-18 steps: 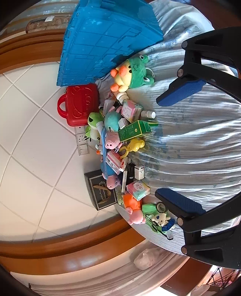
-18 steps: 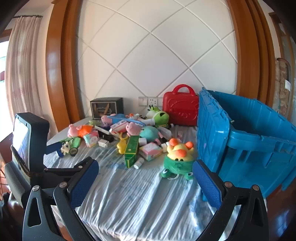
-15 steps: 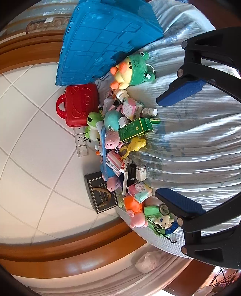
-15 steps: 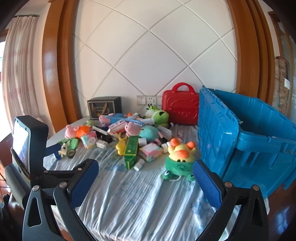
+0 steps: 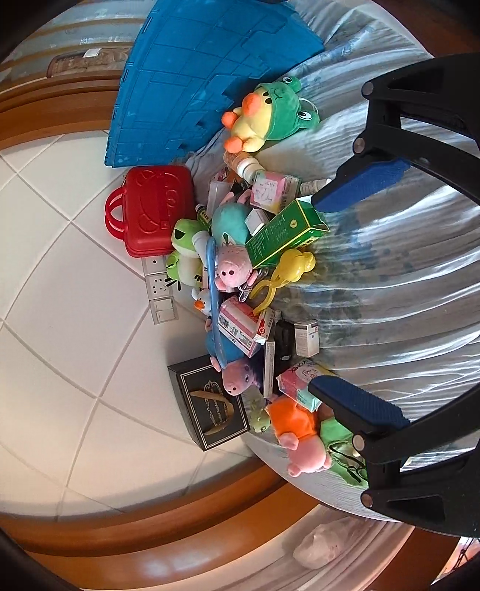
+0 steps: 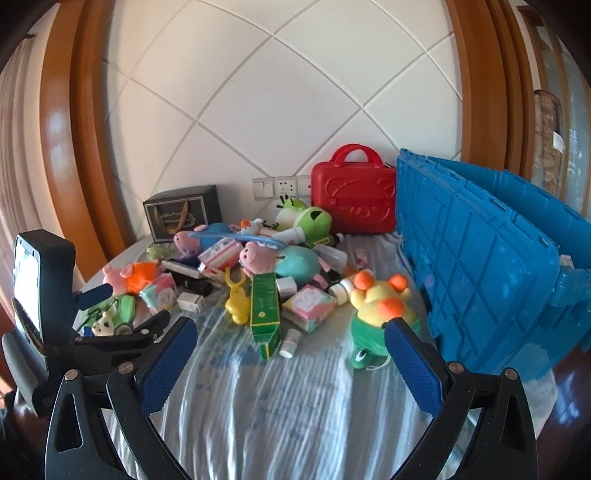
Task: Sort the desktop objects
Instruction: 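Move both tools toward the pile of items on the bed, then grasp the green medicine box with the left tool while the right tool grasps the pink pad pack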
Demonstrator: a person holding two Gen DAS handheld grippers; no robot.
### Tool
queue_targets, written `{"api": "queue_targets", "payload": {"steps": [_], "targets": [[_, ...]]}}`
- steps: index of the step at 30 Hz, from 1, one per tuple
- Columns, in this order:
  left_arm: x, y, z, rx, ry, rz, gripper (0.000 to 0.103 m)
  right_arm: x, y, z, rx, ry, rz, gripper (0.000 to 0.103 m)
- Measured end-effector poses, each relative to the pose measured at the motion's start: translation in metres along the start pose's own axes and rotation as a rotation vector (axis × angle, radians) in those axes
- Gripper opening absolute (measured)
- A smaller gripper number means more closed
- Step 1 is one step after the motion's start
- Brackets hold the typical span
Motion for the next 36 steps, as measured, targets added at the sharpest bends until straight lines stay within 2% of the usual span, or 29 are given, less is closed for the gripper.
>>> {"api": "queue_targets", "payload": {"steps": [6,9,15,18,22,27,36], "targets": [[-0.014,0.005,0.003,0.015,0.034,-0.002,0.091,-0.013,0.006,0.0,0.024,0.02,0.005,0.103],[-0.027,0.003,0.006,-0.018,0.047,-0.025,0.091,-0.029,-0.003,-0.002,0.008,0.039,0.007,0.103],[-0.06,-0.005,0.009,-0.031,0.093,0.038,0.091,-0.063,-0.025,0.012,-0.036,0.126,0.062,0.103],[-0.08,-0.015,0.004,-0.054,0.104,0.056,0.091,-0.073,-0.031,0.017,-0.057,0.137,0.064,0.103],[-0.111,-0.034,-0.007,-0.033,0.125,0.093,0.091,-0.102,-0.031,0.021,0.003,0.183,0.058,0.103],[-0.153,-0.063,-0.015,-0.034,0.165,0.095,0.091,-0.135,-0.046,0.014,0.051,0.211,0.011,0.103],[-0.224,-0.093,0.003,-0.005,0.309,0.093,0.091,-0.188,-0.075,-0.011,0.08,0.233,-0.05,0.103]]}}
Point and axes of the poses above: each gripper's, at about its wrist camera, not at the fingertips, and x roughly against the way its jaws point, y to its left, z to its underside, the point moved 5 cm from there along -x, roughly the way its jaws point
